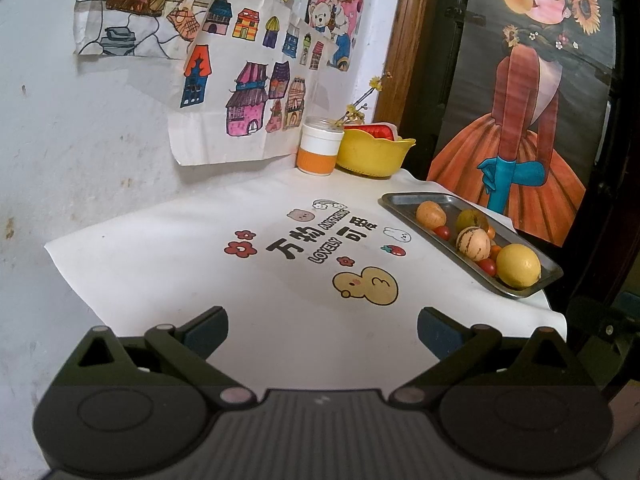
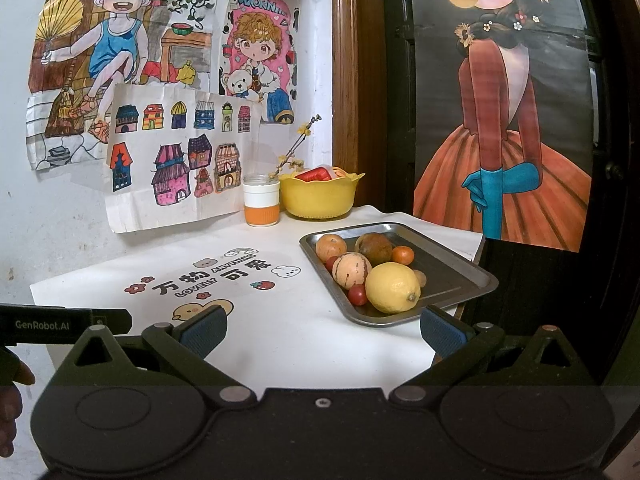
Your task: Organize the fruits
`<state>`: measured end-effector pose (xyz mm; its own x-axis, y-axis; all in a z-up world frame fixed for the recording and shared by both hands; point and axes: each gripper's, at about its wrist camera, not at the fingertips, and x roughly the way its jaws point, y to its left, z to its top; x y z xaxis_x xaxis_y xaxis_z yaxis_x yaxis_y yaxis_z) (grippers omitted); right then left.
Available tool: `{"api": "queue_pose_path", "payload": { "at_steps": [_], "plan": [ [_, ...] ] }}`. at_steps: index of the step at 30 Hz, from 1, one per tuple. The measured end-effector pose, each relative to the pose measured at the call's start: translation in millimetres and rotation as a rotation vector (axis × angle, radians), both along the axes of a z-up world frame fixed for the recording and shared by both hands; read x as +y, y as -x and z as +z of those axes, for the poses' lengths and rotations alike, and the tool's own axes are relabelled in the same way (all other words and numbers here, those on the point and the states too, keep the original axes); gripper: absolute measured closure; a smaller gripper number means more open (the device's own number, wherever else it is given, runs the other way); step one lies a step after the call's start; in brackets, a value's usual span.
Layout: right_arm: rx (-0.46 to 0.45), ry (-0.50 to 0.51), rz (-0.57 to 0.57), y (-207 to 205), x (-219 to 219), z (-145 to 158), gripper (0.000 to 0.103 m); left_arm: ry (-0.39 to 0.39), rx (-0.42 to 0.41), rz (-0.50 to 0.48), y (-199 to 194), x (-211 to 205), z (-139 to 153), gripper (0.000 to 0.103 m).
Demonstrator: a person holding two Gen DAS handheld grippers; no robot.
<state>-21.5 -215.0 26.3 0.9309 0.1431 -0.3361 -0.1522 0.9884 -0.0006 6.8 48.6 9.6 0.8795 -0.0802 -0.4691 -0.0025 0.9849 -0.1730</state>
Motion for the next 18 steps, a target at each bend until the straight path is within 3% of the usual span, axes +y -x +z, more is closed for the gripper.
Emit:
{"api": "queue_pose_path", "payload": {
  "at_steps": [18],
  "plan": [
    [0.001,-0.001,0.0,-0.9,-1.3,0.5,0.001,-0.005,0.033,0.01,-2.1,-3.8,1.2,0.0]
  ]
}}
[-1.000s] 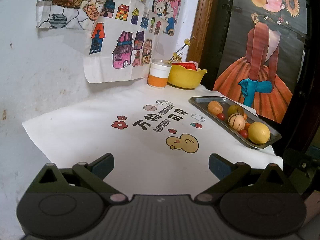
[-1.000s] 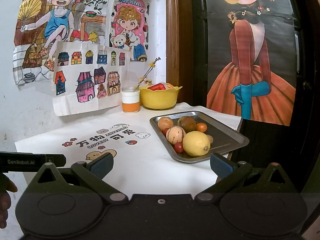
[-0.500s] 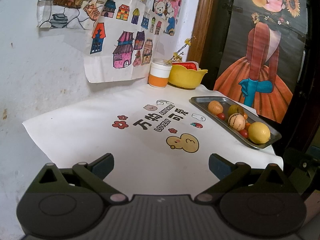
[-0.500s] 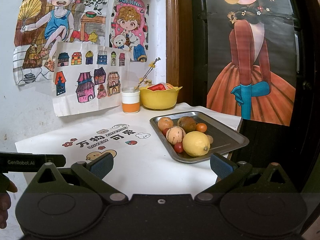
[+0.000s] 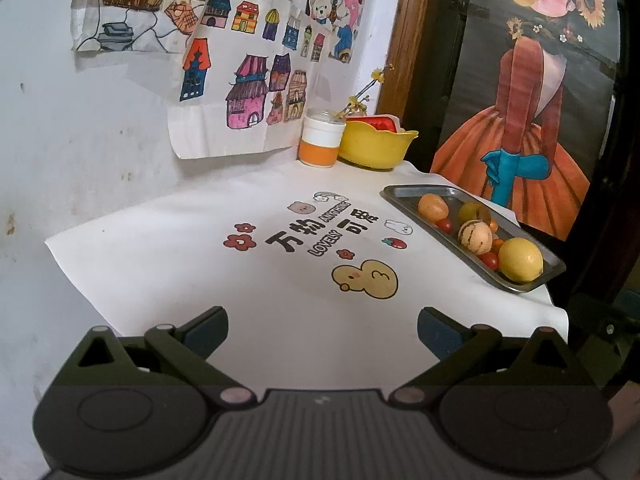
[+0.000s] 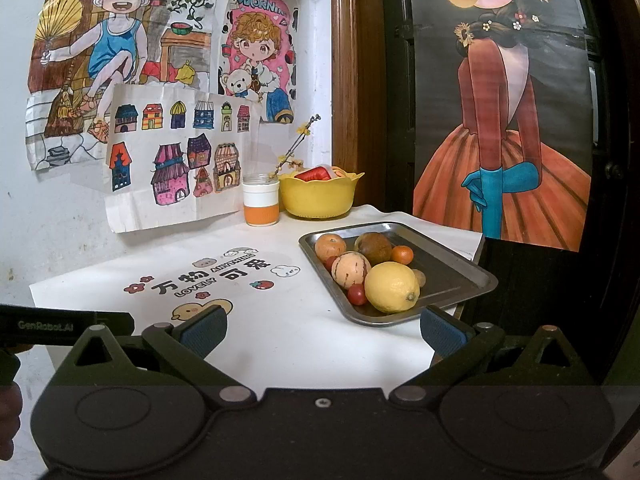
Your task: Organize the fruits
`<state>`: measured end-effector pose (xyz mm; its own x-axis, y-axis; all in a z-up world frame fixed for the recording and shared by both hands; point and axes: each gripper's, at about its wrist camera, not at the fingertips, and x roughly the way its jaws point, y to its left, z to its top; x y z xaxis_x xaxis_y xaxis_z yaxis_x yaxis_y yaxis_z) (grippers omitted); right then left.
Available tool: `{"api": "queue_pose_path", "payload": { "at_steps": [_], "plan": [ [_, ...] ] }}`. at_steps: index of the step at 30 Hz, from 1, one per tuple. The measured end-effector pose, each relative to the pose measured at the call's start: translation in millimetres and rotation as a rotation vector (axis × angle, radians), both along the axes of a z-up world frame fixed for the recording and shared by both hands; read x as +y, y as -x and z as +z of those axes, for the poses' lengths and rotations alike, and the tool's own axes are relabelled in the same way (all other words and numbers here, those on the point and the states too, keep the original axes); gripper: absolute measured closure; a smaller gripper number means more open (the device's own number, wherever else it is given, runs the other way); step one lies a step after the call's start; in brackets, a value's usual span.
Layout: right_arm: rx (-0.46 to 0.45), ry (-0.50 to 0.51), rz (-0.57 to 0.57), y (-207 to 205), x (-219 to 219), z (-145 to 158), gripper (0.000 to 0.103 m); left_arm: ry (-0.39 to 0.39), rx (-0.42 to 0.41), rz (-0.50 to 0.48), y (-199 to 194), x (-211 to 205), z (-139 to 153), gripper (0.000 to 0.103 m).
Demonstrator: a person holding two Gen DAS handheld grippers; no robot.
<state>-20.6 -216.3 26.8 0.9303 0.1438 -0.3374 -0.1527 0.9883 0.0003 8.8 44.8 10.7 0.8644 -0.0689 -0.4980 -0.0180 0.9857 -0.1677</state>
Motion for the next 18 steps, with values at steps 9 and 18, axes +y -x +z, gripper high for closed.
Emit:
{"api": "queue_pose_path", "payload": {
  "at_steps": [9,18],
  "plan": [
    [0.0,0.001,0.0,0.1,0.5,0.1,0.001,-0.027,-0.016,0.0,0.7,-3.1,0.8,0.0],
    [0.0,0.0,0.0,0.3,0.4,-0.2,0.001,-0.042,-0.022,-0.007,0.9,-5.3,0.9,0.0]
  ]
}}
